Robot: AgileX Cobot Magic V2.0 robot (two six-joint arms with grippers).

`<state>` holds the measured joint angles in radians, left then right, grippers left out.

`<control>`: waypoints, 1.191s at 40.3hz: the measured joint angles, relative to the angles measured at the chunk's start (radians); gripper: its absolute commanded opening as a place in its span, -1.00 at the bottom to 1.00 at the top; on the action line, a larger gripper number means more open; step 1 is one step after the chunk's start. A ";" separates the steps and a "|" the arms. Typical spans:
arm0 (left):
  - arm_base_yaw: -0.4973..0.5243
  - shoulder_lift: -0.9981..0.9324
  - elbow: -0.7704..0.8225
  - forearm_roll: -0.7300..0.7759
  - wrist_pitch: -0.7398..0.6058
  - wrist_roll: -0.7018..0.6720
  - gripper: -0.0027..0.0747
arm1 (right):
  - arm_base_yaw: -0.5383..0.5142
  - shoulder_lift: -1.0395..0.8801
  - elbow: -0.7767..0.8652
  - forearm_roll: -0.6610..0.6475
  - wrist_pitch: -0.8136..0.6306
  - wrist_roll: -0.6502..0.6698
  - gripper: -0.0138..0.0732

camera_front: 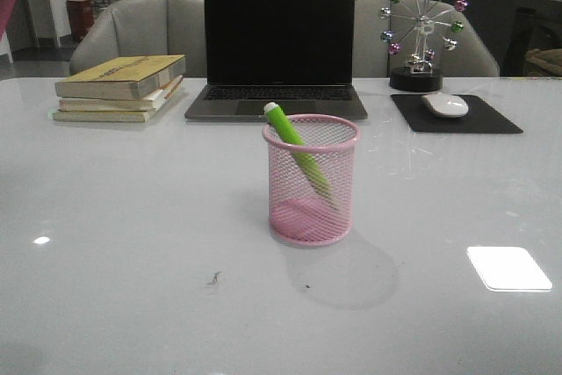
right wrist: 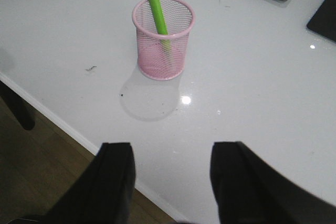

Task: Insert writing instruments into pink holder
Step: 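Grasp the pink marker with the left gripper and lift it, then carry the pink marker over the holder and lower it inside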

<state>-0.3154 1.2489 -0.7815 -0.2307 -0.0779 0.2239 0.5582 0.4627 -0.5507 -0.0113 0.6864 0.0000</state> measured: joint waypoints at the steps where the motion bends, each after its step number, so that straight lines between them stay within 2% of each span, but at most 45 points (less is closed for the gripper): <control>1: -0.020 -0.010 0.021 -0.007 -0.031 0.000 -0.70 | 0.000 0.000 0.000 0.000 0.000 0.000 0.34; 12: -0.319 0.016 0.109 -0.032 -0.416 0.000 -0.70 | 0.000 0.000 0.000 0.000 0.000 0.000 0.34; 22: -0.480 0.212 0.107 -0.036 -0.789 -0.025 -0.70 | 0.000 0.000 0.000 0.000 0.000 0.000 0.34; 28: -0.528 0.343 0.027 -0.026 -0.841 -0.111 -0.70 | 0.000 0.000 0.000 0.000 0.000 0.000 0.34; 37: -0.556 0.501 -0.086 -0.003 -0.854 -0.127 -0.70 | 0.000 0.000 0.000 0.000 0.000 0.000 0.34; 48: -0.558 0.615 -0.115 -0.001 -0.855 -0.131 -0.70 | 0.000 0.000 0.000 0.000 0.000 0.000 0.34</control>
<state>-0.8733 1.8642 -0.8966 -0.2318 -0.9331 0.0932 0.5582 0.4627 -0.5507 -0.0113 0.6864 0.0000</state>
